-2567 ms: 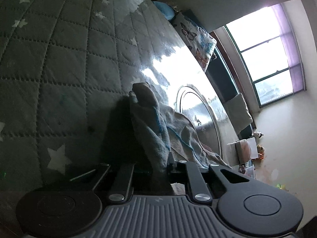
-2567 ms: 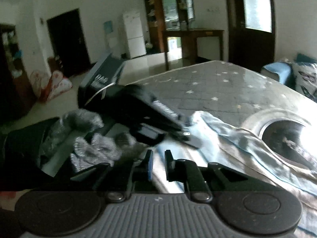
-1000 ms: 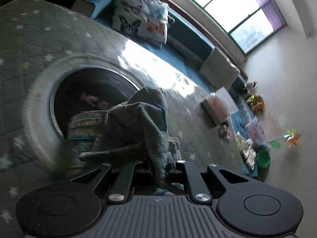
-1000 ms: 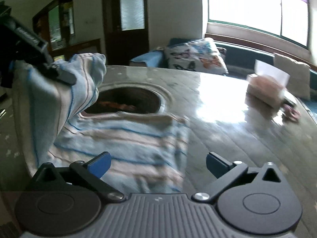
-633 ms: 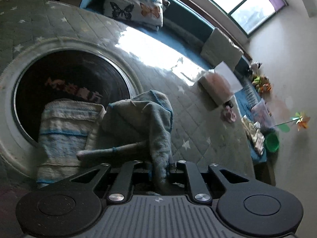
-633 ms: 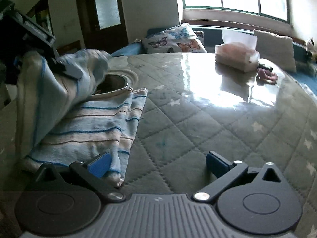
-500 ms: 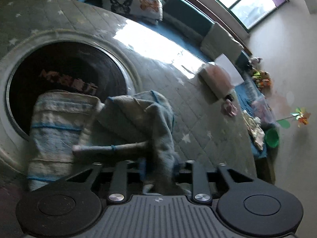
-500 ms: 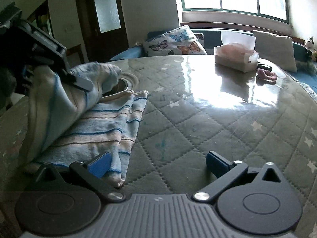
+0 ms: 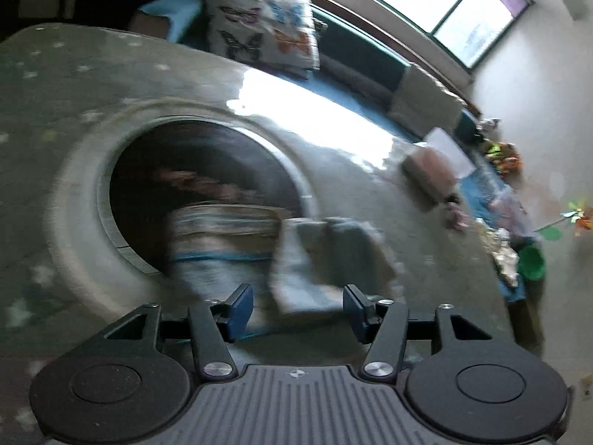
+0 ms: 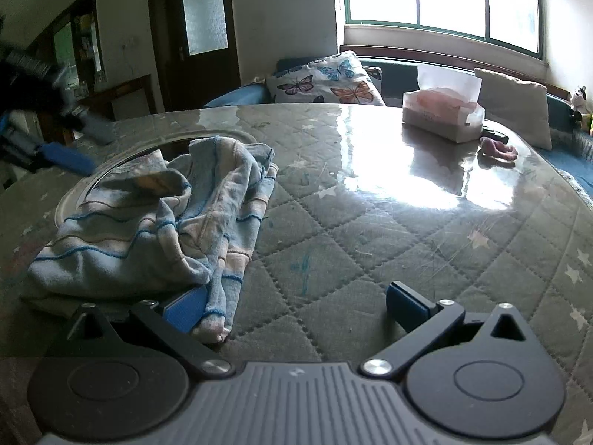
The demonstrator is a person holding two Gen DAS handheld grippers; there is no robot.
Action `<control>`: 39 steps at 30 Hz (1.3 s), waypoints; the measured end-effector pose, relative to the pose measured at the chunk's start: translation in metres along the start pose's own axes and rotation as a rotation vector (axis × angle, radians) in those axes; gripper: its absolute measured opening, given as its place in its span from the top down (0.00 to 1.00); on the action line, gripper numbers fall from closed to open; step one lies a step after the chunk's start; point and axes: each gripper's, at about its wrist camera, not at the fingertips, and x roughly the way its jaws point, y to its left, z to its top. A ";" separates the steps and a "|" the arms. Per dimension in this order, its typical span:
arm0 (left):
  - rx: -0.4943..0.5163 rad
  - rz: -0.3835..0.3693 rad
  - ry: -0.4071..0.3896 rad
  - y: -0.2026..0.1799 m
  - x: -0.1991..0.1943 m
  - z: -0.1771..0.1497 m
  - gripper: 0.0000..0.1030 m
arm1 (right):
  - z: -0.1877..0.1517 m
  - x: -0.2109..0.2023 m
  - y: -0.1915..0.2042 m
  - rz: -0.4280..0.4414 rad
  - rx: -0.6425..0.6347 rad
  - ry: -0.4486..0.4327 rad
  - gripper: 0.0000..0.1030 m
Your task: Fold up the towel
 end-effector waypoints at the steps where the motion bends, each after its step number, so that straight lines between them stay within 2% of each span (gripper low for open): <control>1: -0.010 0.012 -0.002 0.008 -0.003 -0.003 0.44 | 0.000 0.000 0.000 0.002 -0.002 0.002 0.00; 6: -0.049 0.043 -0.011 0.042 -0.017 -0.019 0.42 | 0.001 -0.006 -0.006 0.016 0.027 0.008 0.00; 9: -0.056 0.045 0.031 0.052 -0.016 -0.033 0.42 | 0.006 -0.013 -0.014 0.000 0.063 -0.013 0.00; 13: -0.045 0.011 0.079 0.054 -0.007 -0.048 0.43 | 0.011 -0.011 -0.009 -0.054 0.003 -0.008 0.00; 16: -0.013 -0.004 0.082 0.050 -0.004 -0.049 0.44 | 0.010 0.000 -0.004 -0.049 -0.024 0.026 0.00; 18: -0.010 -0.024 0.089 0.048 -0.001 -0.050 0.59 | 0.007 0.003 0.001 -0.051 -0.042 0.031 0.00; 19: -0.009 -0.031 0.096 0.048 0.002 -0.050 0.71 | 0.006 0.002 0.004 -0.054 -0.046 0.026 0.00; 23: 0.012 -0.040 0.094 0.051 0.004 -0.052 0.90 | 0.006 0.000 0.008 -0.064 -0.061 0.027 0.00; 30: 0.042 -0.043 0.098 0.069 -0.016 -0.052 0.93 | -0.001 -0.009 0.028 -0.007 -0.111 0.050 0.00; 34: 0.037 -0.019 0.111 0.087 -0.032 -0.056 0.89 | -0.009 -0.018 0.043 0.052 -0.127 0.067 0.00; 37: 0.076 0.002 0.065 0.086 -0.050 -0.050 0.89 | -0.007 -0.027 0.049 0.053 -0.142 0.059 0.00; 39: 0.102 -0.001 0.028 0.079 -0.059 -0.044 0.85 | -0.001 -0.032 0.047 0.055 -0.144 0.045 0.00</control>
